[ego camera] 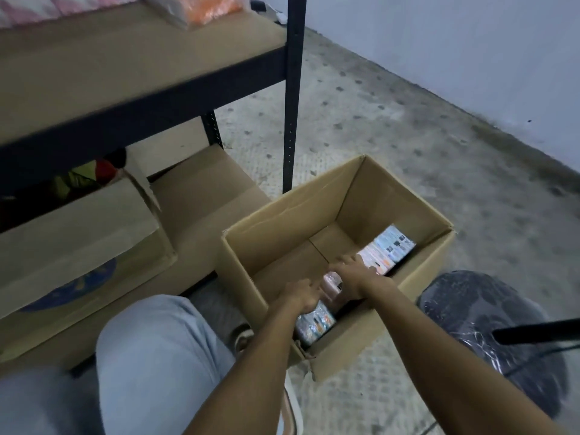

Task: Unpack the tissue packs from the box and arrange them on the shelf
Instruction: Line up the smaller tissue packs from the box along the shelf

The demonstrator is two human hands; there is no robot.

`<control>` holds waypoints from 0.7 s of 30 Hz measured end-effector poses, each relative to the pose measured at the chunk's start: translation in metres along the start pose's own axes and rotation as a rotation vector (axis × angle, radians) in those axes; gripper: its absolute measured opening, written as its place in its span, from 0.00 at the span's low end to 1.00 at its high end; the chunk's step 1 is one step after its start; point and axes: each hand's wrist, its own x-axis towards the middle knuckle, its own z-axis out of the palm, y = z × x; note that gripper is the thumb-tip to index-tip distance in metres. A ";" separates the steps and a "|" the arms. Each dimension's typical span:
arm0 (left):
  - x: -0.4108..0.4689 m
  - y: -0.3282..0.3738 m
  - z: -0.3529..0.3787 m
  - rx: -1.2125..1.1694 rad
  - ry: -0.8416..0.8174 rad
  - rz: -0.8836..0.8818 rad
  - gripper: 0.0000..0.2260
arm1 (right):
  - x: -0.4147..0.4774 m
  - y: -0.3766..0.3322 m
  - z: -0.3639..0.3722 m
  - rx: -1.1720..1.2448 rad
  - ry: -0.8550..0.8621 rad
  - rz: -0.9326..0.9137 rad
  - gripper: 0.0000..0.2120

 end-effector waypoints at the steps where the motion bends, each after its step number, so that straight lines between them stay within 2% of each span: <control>1: 0.002 0.000 0.005 -0.051 -0.042 -0.015 0.22 | 0.001 0.001 0.002 -0.033 0.009 -0.005 0.36; 3: 0.010 -0.001 0.020 -0.103 -0.072 -0.037 0.22 | 0.005 0.003 0.007 -0.114 0.040 -0.017 0.36; 6: 0.040 -0.011 0.051 -0.132 -0.041 -0.092 0.34 | 0.012 0.005 0.013 -0.244 0.074 -0.022 0.36; 7: 0.034 -0.009 0.050 -0.107 -0.026 -0.107 0.35 | 0.015 0.006 0.014 -0.279 0.094 -0.025 0.35; 10: 0.017 -0.003 0.040 -0.028 0.064 -0.083 0.31 | 0.021 0.008 0.015 -0.301 0.162 -0.046 0.33; 15: 0.028 -0.006 0.036 -0.120 0.115 -0.077 0.26 | 0.027 0.008 0.007 -0.277 0.178 -0.077 0.35; 21: 0.029 -0.004 0.021 -0.199 0.172 -0.109 0.14 | 0.023 0.015 -0.001 -0.209 0.217 -0.067 0.33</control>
